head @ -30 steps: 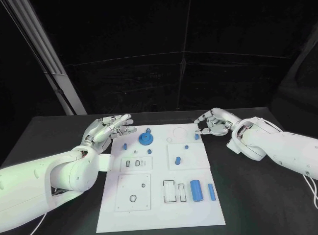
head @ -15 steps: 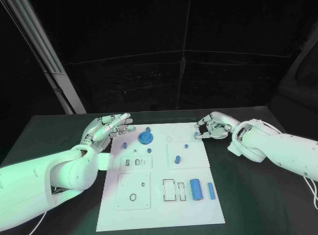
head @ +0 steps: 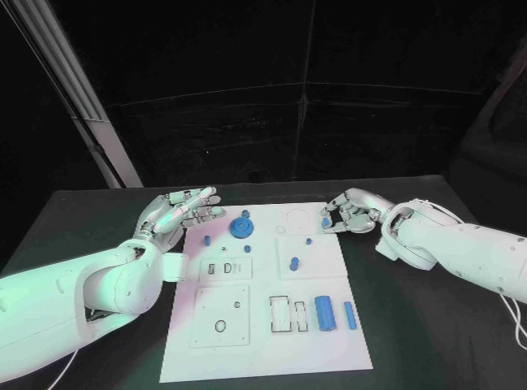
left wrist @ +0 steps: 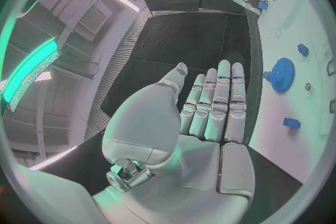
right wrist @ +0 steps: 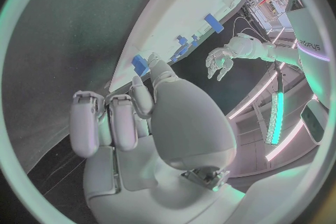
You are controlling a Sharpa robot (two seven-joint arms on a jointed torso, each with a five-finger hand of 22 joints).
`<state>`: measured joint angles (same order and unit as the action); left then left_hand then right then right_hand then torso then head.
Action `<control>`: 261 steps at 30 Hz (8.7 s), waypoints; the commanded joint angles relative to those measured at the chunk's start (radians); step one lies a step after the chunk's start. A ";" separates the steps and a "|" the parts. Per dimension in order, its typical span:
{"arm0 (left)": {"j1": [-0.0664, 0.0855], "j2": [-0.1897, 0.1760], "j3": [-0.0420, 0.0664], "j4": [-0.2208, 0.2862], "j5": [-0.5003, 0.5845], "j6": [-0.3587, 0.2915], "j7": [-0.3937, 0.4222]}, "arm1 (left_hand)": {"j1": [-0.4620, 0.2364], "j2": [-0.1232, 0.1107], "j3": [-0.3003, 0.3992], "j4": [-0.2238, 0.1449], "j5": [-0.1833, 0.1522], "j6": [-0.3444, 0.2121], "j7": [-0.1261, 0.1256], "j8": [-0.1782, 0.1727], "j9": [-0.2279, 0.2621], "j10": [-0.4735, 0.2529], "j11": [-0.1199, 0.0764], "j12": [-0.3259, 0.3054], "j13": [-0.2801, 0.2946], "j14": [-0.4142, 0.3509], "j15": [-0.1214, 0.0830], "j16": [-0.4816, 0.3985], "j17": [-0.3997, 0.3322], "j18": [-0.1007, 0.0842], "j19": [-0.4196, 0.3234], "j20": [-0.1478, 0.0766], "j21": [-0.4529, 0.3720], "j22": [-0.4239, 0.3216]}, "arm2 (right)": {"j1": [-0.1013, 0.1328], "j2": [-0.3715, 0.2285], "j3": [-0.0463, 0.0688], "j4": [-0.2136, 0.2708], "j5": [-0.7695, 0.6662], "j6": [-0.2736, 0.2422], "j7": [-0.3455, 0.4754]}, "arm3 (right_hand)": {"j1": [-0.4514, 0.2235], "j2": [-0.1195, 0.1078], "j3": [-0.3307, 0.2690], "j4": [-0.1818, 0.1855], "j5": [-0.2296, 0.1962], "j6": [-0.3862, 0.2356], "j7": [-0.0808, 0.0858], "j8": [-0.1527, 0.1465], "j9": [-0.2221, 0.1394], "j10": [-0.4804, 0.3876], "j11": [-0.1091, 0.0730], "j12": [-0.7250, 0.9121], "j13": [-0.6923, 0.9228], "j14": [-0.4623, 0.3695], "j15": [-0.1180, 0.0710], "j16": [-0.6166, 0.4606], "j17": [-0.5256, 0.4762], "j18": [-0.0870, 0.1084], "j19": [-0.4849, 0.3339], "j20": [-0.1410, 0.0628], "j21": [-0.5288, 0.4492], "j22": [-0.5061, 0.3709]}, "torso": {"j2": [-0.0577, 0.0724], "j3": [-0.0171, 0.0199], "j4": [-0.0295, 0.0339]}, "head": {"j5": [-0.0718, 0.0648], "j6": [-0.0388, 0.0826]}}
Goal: Assemble the parts on the task board
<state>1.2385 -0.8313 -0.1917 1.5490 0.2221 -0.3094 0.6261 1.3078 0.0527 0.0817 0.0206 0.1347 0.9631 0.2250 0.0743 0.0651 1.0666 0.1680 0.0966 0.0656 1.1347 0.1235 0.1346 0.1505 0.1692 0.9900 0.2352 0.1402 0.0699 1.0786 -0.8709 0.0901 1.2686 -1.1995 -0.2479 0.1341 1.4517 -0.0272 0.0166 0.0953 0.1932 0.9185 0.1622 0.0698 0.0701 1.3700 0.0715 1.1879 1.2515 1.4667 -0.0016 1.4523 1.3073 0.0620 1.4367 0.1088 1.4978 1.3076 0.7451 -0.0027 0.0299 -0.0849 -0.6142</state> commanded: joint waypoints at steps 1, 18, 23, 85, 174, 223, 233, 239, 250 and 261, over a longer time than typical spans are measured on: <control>0.001 0.001 0.001 0.000 -0.008 0.014 0.008 | 0.005 0.008 0.005 -0.003 0.002 0.009 0.001 -0.003 0.000 0.004 0.001 -0.003 -0.001 0.004 -0.002 -0.004 0.002 0.015 0.007 0.000 -0.005 -0.002 | 0.001 0.004 0.000 -0.005 -0.019 0.005 -0.005 | 0.010 0.007 0.004 -0.011 -0.025 0.013 -0.002 0.005 0.001 0.004 -0.004 0.006 0.002 0.057 -0.005 -0.002 0.031 -0.014 -0.004 -0.004 -0.006 0.045 | -0.001 -0.0010 0.0005 | 0.002 -0.002; 0.001 0.001 0.001 -0.001 -0.008 0.013 0.006 | 0.005 0.008 0.005 -0.003 0.002 0.009 0.001 -0.003 0.000 0.004 0.001 -0.003 -0.001 0.004 -0.002 -0.004 0.002 0.015 0.007 0.000 -0.005 -0.002 | -0.001 0.019 0.000 -0.020 -0.022 0.000 -0.011 | 0.023 0.041 0.042 -0.040 -0.060 0.067 -0.010 0.023 0.004 0.021 -0.011 0.033 0.024 0.060 -0.011 0.002 0.042 -0.017 0.004 -0.009 -0.001 0.058 | -0.001 -0.0006 0.0002 | 0.002 -0.006; 0.001 0.001 0.001 -0.001 -0.008 0.013 0.006 | 0.005 0.008 0.005 -0.003 0.002 0.009 0.001 -0.003 0.000 0.004 0.001 -0.003 -0.001 0.004 -0.002 -0.004 0.002 0.015 0.007 0.000 -0.005 -0.002 | -0.001 0.021 0.000 -0.022 -0.027 -0.002 -0.016 | 0.025 0.047 0.054 -0.048 -0.062 0.084 -0.014 0.027 0.005 0.024 -0.014 0.037 0.027 0.060 -0.014 0.003 0.044 -0.017 0.005 -0.011 0.000 0.060 | -0.001 -0.0008 0.0003 | 0.001 -0.008; 0.004 -0.006 0.001 -0.009 -0.001 0.005 0.005 | 0.004 0.007 0.010 -0.006 0.002 0.010 0.001 -0.004 0.000 0.005 0.000 -0.004 -0.001 0.006 -0.002 -0.005 0.003 0.015 0.010 -0.001 -0.008 -0.001 | -0.034 0.256 -0.004 0.250 -0.303 -0.049 -0.307 | -0.041 0.070 0.135 -0.055 -0.049 0.170 -0.045 0.040 0.007 0.037 -0.040 0.039 0.034 0.060 -0.036 -0.001 0.043 -0.018 0.008 -0.033 0.000 0.063 | -0.001 -0.0023 -0.0006 | 0.064 -0.035; 0.004 0.000 0.001 -0.018 -0.001 0.018 -0.003 | -0.001 0.007 0.017 -0.008 0.002 0.015 -0.004 -0.002 0.000 0.013 -0.003 -0.004 -0.001 0.009 -0.004 -0.009 0.006 0.015 0.013 -0.001 -0.013 -0.001 | -0.075 0.300 -0.030 0.265 -0.406 -0.209 -0.374 | -0.213 -0.051 -0.013 0.083 -0.050 0.047 -0.013 -0.005 -0.002 -0.009 -0.010 -0.048 -0.034 0.055 -0.012 -0.025 0.016 -0.011 -0.011 -0.013 -0.017 0.031 | -0.001 0.0000 -0.0027 | 0.075 -0.044; 0.114 0.078 0.002 -0.100 -0.969 0.420 -1.105 | -0.135 0.007 -0.242 0.269 -0.022 -0.041 -0.149 0.489 0.276 0.123 -0.167 0.940 0.784 0.436 -0.188 1.436 1.420 -0.098 0.472 -0.193 1.191 1.143 | 0.036 -0.054 0.015 0.253 0.588 -0.100 0.146 | 0.011 0.041 -0.057 0.055 -0.016 0.076 0.032 -0.001 -0.001 -0.166 0.050 -1.104 -1.151 -0.158 0.061 -1.327 -1.090 0.122 -0.334 0.054 -1.064 -1.115 | -0.038 0.0118 -0.0163 | 0.105 -0.064; 0.116 0.122 0.002 -0.113 -0.985 0.420 -1.134 | -0.138 0.018 -0.271 0.269 -0.026 -0.068 -0.155 0.551 0.314 0.128 -0.171 0.975 0.802 0.436 -0.192 1.436 1.420 -0.101 0.475 -0.196 1.210 1.170 | 0.036 -0.047 0.014 0.244 0.589 -0.106 0.141 | 0.007 0.040 -0.060 0.056 -0.012 0.074 0.032 -0.002 -0.001 -0.164 0.050 -1.104 -1.155 -0.154 0.061 -1.330 -1.092 0.122 -0.331 0.054 -1.068 -1.117 | -0.038 0.0119 -0.0161 | 0.106 -0.070; 0.118 0.138 0.002 -0.119 -0.991 0.422 -1.141 | -0.137 0.022 -0.275 0.269 -0.025 -0.073 -0.157 0.563 0.322 0.130 -0.172 0.980 0.803 0.436 -0.193 1.436 1.420 -0.102 0.476 -0.197 1.215 1.176 | 0.036 -0.044 0.014 0.241 0.589 -0.105 0.138 | 0.006 0.039 -0.061 0.056 -0.011 0.073 0.033 -0.003 -0.002 -0.165 0.050 -1.104 -1.157 -0.154 0.061 -1.333 -1.093 0.122 -0.330 0.054 -1.069 -1.118 | -0.038 0.0120 -0.0152 | 0.106 -0.074; 0.122 0.153 0.002 -0.128 -1.002 0.425 -1.158 | -0.131 0.030 -0.280 0.267 -0.020 -0.080 -0.159 0.582 0.333 0.136 -0.175 0.994 0.812 0.436 -0.195 1.436 1.420 -0.104 0.479 -0.198 1.223 1.188 | 0.036 -0.038 0.014 0.235 0.589 -0.103 0.133 | 0.003 0.039 -0.064 0.056 -0.007 0.068 0.034 -0.004 -0.002 -0.167 0.052 -1.106 -1.163 -0.155 0.063 -1.339 -1.096 0.121 -0.329 0.055 -1.075 -1.122 | -0.038 0.0114 -0.0159 | 0.108 -0.078; 0.126 0.171 0.002 -0.148 -1.004 0.433 -1.170 | -0.117 0.038 -0.282 0.266 -0.014 -0.083 -0.164 0.613 0.351 0.150 -0.178 1.021 0.840 0.436 -0.197 1.436 1.420 -0.105 0.479 -0.200 1.227 1.194 | 0.036 -0.032 0.014 0.232 0.589 -0.101 0.129 | 0.002 0.039 -0.065 0.055 -0.007 0.066 0.035 -0.004 -0.002 -0.169 0.053 -1.107 -1.165 -0.156 0.064 -1.342 -1.098 0.121 -0.329 0.055 -1.079 -1.124 | -0.038 0.0116 -0.0161 | 0.110 -0.082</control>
<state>1.3620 -0.6635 -0.1904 1.4037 -0.7729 0.1091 -0.5315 1.1870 0.0814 -0.1944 0.2855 0.1164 0.8839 0.0639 0.6836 0.4145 1.2116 -0.0090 1.1150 0.9029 1.4631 -0.0662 1.5677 1.3076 0.0764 1.4638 0.0395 1.3624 1.2630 1.1124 -0.9048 0.1037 1.4996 -0.6152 -0.3460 0.2603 1.4646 0.0120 -0.0424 0.1489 0.1819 0.9870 0.1951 0.0719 0.0691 1.2006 0.1198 0.0871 0.0873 1.3062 0.0589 0.1130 0.2105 0.1788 1.0994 0.1644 0.4240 0.1849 0.7073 0.0089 0.0147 0.0217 -0.6956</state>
